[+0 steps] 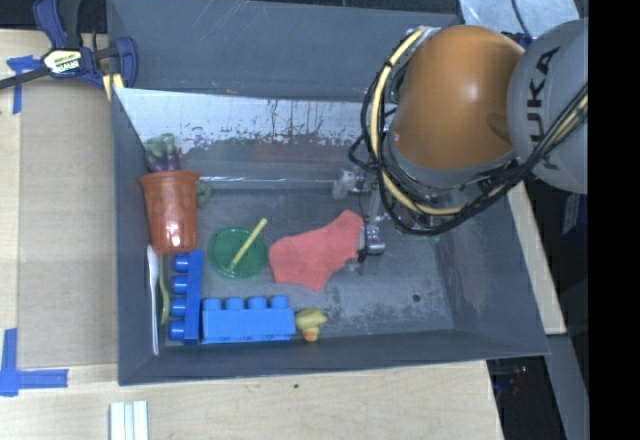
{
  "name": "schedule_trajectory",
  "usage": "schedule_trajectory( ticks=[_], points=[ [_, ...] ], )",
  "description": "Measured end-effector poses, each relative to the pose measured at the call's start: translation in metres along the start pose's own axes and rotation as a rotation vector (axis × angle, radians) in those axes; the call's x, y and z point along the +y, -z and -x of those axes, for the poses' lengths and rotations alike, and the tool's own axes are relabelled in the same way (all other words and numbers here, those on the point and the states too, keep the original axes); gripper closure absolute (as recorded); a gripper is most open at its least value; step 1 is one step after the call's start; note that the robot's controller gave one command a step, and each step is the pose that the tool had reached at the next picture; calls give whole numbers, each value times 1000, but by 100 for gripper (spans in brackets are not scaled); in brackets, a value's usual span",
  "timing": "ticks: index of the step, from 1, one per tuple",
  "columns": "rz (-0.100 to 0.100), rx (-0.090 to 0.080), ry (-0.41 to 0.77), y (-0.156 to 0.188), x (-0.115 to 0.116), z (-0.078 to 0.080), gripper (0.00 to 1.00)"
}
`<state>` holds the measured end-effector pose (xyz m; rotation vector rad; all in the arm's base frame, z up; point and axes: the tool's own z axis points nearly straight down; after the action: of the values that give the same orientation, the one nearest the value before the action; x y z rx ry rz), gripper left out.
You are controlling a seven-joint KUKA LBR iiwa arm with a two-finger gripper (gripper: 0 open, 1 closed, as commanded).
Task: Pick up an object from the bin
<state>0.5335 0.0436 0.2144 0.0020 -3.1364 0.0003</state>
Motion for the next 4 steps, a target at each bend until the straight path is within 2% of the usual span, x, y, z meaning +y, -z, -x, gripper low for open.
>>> schedule_trajectory(
  ticks=[1, 2, 3, 4],
  points=[
    [1, -9, -1, 5, 0, 1, 0],
    [1, -14, 22, -52, 5, -13, 0],
    [1, -22, 55, -121, -19, -32, 0],
    [1, -22, 81, -137, 12, 0, 0]
  ],
)
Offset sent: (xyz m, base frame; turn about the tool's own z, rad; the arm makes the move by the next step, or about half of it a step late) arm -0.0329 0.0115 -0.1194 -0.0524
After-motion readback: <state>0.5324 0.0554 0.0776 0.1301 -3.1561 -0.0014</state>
